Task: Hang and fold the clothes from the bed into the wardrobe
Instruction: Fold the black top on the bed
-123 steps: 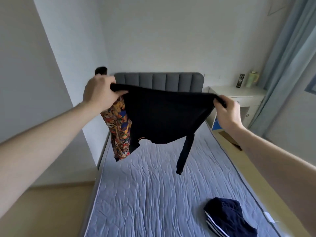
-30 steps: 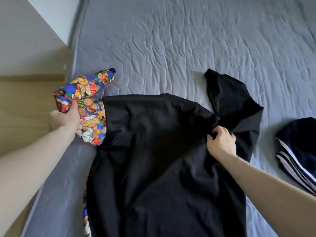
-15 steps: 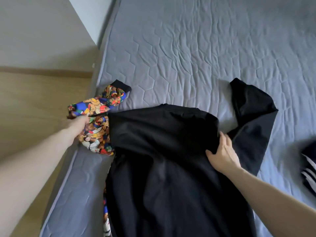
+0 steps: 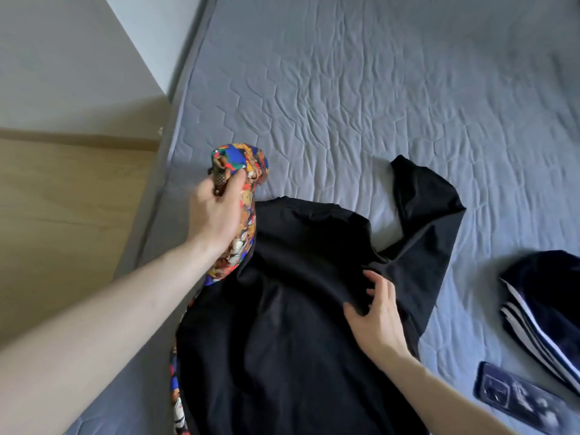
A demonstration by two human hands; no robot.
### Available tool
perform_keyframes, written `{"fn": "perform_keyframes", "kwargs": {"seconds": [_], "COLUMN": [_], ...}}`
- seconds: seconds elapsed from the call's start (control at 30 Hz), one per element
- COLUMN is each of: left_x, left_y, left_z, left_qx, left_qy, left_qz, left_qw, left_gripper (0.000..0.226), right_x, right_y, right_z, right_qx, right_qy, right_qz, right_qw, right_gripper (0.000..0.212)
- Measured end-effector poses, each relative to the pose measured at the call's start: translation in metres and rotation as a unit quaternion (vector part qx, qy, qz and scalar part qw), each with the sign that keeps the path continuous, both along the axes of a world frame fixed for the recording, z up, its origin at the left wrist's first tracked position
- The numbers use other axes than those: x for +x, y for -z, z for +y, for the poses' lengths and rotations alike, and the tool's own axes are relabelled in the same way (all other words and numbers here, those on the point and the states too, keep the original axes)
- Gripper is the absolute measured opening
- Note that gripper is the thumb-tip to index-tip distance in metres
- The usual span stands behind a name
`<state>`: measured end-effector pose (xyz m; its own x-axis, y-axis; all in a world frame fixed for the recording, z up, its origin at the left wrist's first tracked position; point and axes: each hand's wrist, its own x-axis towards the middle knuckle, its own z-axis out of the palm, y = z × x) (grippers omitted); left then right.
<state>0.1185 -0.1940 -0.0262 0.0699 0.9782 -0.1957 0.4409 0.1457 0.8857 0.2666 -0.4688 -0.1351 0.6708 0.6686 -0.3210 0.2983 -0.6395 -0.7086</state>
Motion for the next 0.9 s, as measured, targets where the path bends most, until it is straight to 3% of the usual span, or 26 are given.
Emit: {"fn": "perform_keyframes", "kwargs": {"seconds": [0.3, 0.4, 0.53, 0.63, 0.7, 0.8, 0.9], "left_x": [0.135, 0.188, 0.253, 0.278, 0.267, 0.215, 0.123], "left_y": [-0.043, -0.039, -0.027, -0.01, 0.006, 0.029, 0.045], "left_z": [-0.111, -0.147, -0.193, -0.214, -0.214, -0.21, -0.211], "left_qx": [0.105, 0.125, 0.086, -0.056, -0.085, -0.031, -0.039], "left_qy": [0.212, 0.225, 0.246, 0.425, 0.49, 0.445, 0.399], "left_qz": [-0.041, -0.065, -0.051, 0.019, 0.081, 0.162, 0.259], "left_qw": [0.971, 0.964, 0.964, 0.903, 0.864, 0.88, 0.879], "left_gripper": [0.024, 0.028, 0.034, 0.056, 0.072, 0.054, 0.043], "right_x": [0.037, 0.065, 0.092, 0.105, 0.106, 0.096, 0.076], "right_y": [-0.028, -0.037, -0.044, -0.045, -0.043, -0.038, -0.03], "right_z": [-0.087, -0.117, -0.16, -0.184, -0.193, -0.204, -0.207], "right_qx": [-0.028, -0.026, -0.029, -0.034, -0.042, -0.07, -0.112], "right_qy": [0.13, 0.172, 0.206, 0.217, 0.219, 0.193, 0.164], "right_qz": [0.072, 0.081, 0.085, 0.092, 0.108, 0.145, 0.19], "right_qw": [0.988, 0.981, 0.974, 0.971, 0.969, 0.968, 0.962], "right_gripper": [0.05, 0.048, 0.046, 0.045, 0.042, 0.039, 0.034]}}
